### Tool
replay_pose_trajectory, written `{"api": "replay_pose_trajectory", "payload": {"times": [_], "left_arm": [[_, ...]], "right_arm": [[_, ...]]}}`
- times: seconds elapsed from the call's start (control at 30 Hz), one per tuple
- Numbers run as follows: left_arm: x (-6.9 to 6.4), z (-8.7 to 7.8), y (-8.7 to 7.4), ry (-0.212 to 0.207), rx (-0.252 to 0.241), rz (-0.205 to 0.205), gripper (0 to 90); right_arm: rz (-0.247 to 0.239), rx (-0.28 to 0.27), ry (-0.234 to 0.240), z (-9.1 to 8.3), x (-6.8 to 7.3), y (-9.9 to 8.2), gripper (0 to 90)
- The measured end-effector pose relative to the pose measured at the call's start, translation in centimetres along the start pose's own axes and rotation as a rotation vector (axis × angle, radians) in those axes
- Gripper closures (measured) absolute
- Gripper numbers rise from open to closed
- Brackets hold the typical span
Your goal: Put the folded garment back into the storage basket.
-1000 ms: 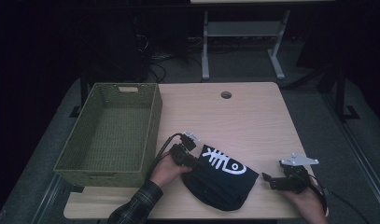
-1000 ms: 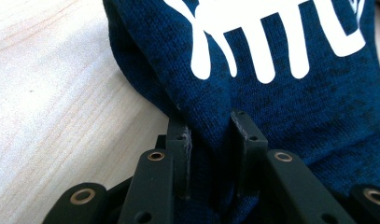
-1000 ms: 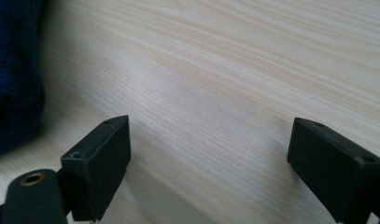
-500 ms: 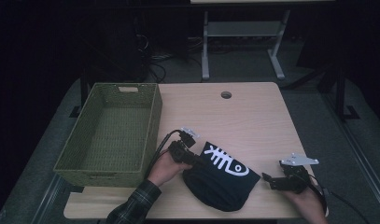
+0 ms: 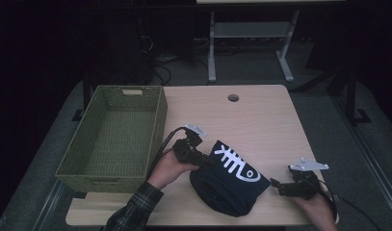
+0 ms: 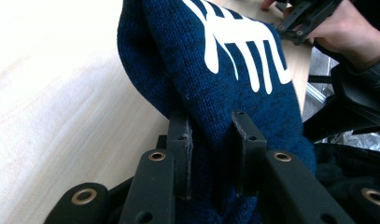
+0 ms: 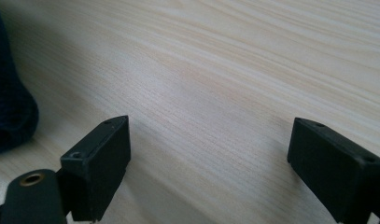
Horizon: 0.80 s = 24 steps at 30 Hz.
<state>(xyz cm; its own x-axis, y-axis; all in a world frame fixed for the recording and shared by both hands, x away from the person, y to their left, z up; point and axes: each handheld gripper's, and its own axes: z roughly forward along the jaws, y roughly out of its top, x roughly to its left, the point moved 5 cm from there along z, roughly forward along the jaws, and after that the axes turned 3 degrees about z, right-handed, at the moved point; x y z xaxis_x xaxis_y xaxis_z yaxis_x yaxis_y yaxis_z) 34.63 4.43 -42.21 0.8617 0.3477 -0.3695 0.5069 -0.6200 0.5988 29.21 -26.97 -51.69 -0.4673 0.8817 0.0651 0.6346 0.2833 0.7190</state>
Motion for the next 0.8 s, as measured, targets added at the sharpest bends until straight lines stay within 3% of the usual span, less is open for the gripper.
{"api": "replay_pose_trajectory", "payload": {"times": [0.5,0.8], "left_arm": [[-1.3,-3.1,3.4,0.016,0.050,0.061,72.9],[-2.1,-6.6,5.3,0.027,0.047,0.074,72.9]], "right_arm": [[0.005,0.001,0.000,0.0,0.0,0.0,13.0],[0.006,0.001,0.000,0.0,0.0,0.0,13.1]]}}
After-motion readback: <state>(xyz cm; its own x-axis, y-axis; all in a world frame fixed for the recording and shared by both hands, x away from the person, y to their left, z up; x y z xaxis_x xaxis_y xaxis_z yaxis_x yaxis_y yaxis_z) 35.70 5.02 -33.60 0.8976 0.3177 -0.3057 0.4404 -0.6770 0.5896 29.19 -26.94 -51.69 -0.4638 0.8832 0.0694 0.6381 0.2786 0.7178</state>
